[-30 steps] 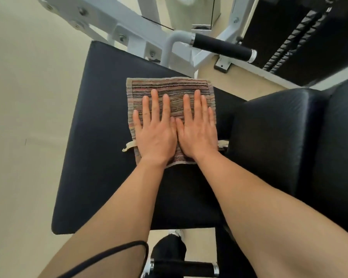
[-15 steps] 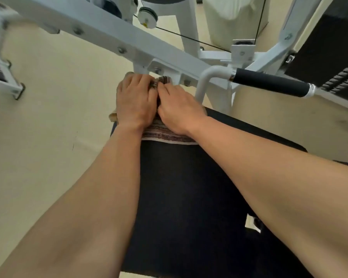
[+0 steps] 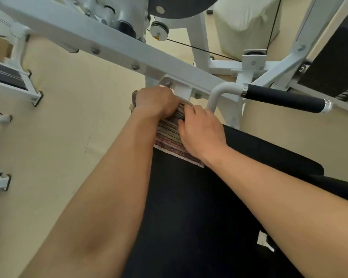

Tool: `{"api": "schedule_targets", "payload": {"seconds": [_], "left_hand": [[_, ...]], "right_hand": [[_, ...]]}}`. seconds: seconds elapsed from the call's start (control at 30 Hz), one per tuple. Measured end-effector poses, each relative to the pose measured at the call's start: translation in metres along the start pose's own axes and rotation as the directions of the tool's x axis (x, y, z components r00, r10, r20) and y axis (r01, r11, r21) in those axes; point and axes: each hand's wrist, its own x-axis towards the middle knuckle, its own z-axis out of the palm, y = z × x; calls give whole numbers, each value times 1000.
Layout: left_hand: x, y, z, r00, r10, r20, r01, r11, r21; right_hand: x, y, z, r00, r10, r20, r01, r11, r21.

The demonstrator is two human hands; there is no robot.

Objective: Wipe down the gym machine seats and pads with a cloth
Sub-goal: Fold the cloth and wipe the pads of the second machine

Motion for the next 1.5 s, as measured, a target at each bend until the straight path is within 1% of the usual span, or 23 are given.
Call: {"api": "schedule_targets", "payload": {"seconds": [0.07,0.1,0.13,0.17,0.23,0.3,0.33,0.4,0.47,0.53,0.63,0.7,0.77,0.8,0.87,0.93,0.97,1.03,1.1,1.23,1.33,1.4,1.5], "left_hand": [[-15,-11,14,973,49,-227,-66,995,-71],[-22,-17,19,944,50,-325,-106,982,-157],[-27,-22,21,922,35,-385,-138,960,-243],[-29,-27,22,918,14,-395,-148,938,-312],[-22,-34,15,951,-28,-307,-92,925,-369],[-1,-37,4,994,-54,-90,28,962,-271],[10,-36,-2,998,-51,24,55,978,-203],[23,-26,-12,978,-14,210,37,993,-108],[23,-11,-16,961,8,278,0,1000,-31],[13,-2,-14,976,-8,217,-3,999,50],[-12,-2,-2,998,49,-32,-46,996,78],[-21,-10,11,970,92,-226,-99,995,-21],[-26,-23,23,926,111,-360,-188,964,-186],[-25,-30,27,913,119,-390,-225,944,-239],[-15,-39,28,928,71,-367,-187,938,-292],[-2,-35,23,961,-66,-268,-9,963,-268],[-1,-28,20,967,-101,-233,53,977,-205],[-10,-11,19,976,-46,-212,43,999,-19],[-31,7,22,962,68,-263,-48,996,81],[-65,58,33,928,126,-351,-157,986,-61],[-83,101,40,912,216,-349,-261,962,-85],[-88,131,47,885,321,-336,-365,928,-76],[-90,182,44,834,497,-238,-523,850,-58]], "right_hand": [[10,-2,-4,997,-37,71,32,997,71],[17,-2,-7,988,-76,135,61,991,116],[26,-2,-10,974,-106,198,75,985,158],[34,-3,-13,960,-119,252,70,978,194],[45,-6,-14,937,-133,322,63,974,218],[46,-5,-11,926,-165,338,99,974,205],[45,-4,-9,927,-182,327,121,973,197],[39,1,-5,946,-190,263,153,976,155],[30,9,-4,974,-130,184,111,988,109],[21,15,-6,989,-58,139,52,998,42],[8,15,-8,994,-11,107,10,1000,3],[12,12,-12,993,0,117,-12,994,106],[23,8,-18,975,-44,219,-22,958,288],[28,7,-20,957,-80,278,-23,938,347],[37,9,-20,922,-135,362,2,938,346],[41,12,-18,909,-171,380,72,963,260],[40,13,-18,906,-189,378,118,972,202],[37,17,-23,895,-199,399,178,980,89],[36,27,-37,855,-190,483,221,975,-7],[31,60,-78,711,-159,685,230,973,-13],[5,101,-97,640,-77,765,160,987,-35],[-22,133,-106,604,10,797,75,995,-70],[-50,175,-120,529,145,836,-66,989,-130]]}}
